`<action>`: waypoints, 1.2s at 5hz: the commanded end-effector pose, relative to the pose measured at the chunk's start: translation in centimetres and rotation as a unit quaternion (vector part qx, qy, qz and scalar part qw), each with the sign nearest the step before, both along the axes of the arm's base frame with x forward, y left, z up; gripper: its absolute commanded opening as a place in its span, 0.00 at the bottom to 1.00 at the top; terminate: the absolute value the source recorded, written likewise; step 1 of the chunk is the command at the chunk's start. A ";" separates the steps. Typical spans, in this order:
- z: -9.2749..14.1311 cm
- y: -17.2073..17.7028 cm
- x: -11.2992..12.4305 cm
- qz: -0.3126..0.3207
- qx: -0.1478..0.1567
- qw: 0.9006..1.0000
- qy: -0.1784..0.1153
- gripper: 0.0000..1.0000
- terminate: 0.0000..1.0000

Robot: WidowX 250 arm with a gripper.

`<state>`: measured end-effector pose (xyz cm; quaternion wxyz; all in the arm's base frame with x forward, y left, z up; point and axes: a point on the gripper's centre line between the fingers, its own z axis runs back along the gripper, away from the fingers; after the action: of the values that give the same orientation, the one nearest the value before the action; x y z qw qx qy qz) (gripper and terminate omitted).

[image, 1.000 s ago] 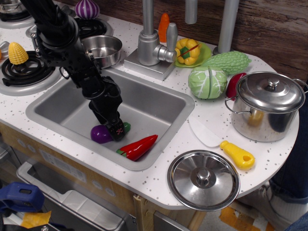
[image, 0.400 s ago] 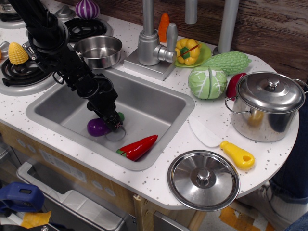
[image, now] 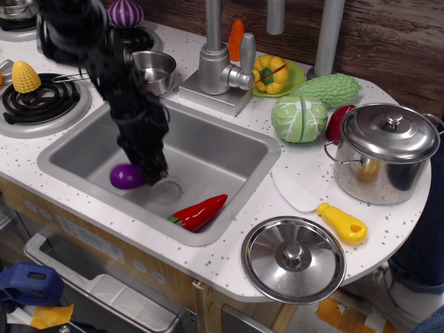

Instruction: Put eggplant in pot or pan

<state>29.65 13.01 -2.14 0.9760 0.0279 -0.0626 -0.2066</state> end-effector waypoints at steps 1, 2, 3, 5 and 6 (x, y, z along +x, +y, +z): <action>6.4 2.2 2.4 -0.026 0.073 0.997 -0.029 0.00 0.00; 9.4 4.2 3.9 -0.049 0.109 0.993 -0.021 0.00 0.00; 11.2 6.0 5.8 -0.081 0.129 0.988 -0.018 0.00 0.00; 10.3 9.5 10.2 -0.157 0.133 0.977 -0.061 0.00 0.00; 8.9 10.1 10.9 -0.179 0.130 0.972 -0.080 1.00 0.00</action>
<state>40.19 22.09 4.42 0.9040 0.1248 -0.1072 -0.3946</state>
